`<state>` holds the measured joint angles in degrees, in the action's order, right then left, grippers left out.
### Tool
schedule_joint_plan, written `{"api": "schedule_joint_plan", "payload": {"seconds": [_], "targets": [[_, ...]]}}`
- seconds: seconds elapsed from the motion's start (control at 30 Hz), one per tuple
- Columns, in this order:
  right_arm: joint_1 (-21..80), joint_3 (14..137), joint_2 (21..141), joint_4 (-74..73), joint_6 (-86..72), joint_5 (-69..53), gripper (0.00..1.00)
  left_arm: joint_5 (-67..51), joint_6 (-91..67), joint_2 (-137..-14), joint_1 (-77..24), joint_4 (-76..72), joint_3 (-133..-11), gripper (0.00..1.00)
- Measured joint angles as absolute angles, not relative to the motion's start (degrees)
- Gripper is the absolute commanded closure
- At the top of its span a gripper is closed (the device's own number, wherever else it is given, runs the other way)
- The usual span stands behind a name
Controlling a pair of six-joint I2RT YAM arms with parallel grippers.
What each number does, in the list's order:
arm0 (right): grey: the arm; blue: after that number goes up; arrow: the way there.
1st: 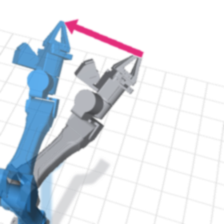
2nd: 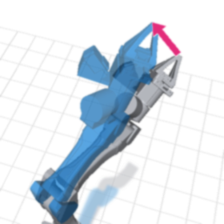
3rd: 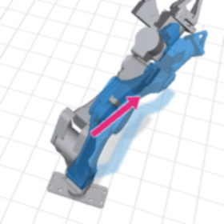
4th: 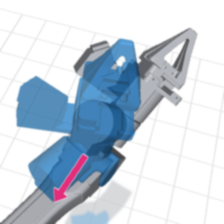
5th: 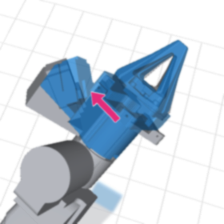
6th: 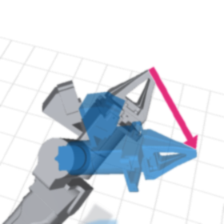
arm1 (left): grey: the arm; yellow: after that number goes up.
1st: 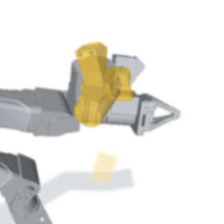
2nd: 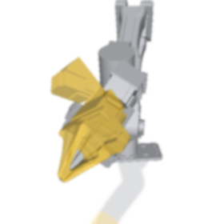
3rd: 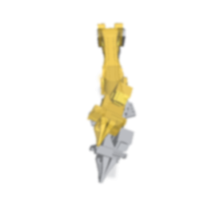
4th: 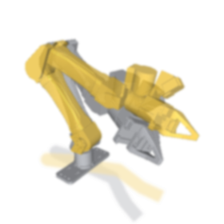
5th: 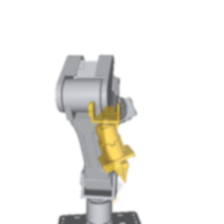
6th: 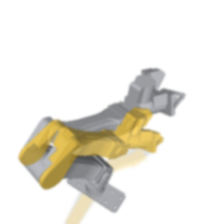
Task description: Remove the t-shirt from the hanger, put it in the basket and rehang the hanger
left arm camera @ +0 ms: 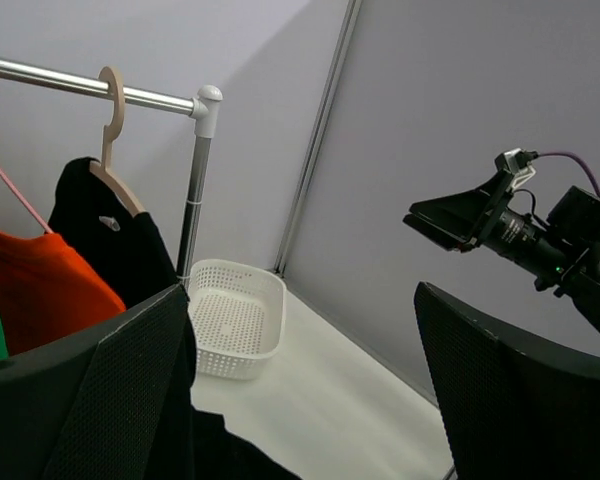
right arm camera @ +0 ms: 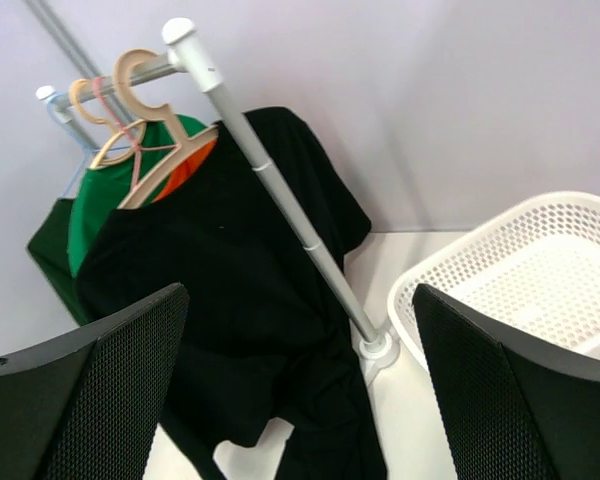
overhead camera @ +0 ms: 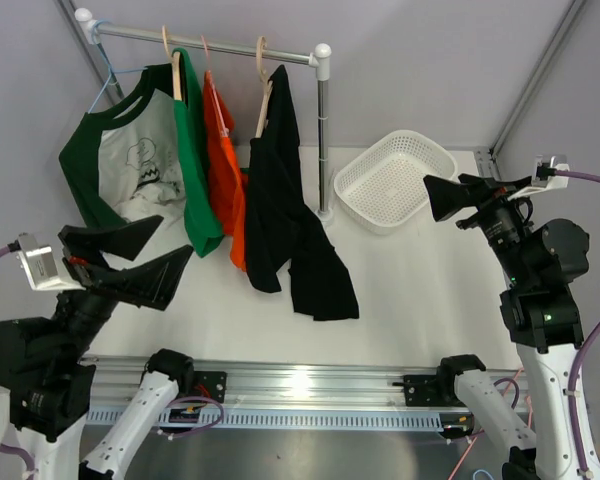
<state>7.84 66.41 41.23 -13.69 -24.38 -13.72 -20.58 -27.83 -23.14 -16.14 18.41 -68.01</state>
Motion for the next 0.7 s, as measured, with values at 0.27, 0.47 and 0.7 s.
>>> {"api": "schedule_joint_plan", "payload": {"seconds": [0.27, 0.47, 0.7], "targets": [[7.8, 66.0, 41.3, -16.6, -23.7, -9.4, 0.01, -21.1, -26.6, -34.2, -16.1, 15.3, -74.3, 0.0], [7.8, 65.6, 41.3, -17.4, -23.3, -9.4, 0.01, -19.7, -22.3, -54.3, -16.1, 20.3, -94.8, 0.01], [7.8, 65.6, 41.2, -18.4, -22.9, -9.4, 0.01, -13.1, -17.6, -81.3, -17.1, 32.2, -123.5, 0.01]]}}
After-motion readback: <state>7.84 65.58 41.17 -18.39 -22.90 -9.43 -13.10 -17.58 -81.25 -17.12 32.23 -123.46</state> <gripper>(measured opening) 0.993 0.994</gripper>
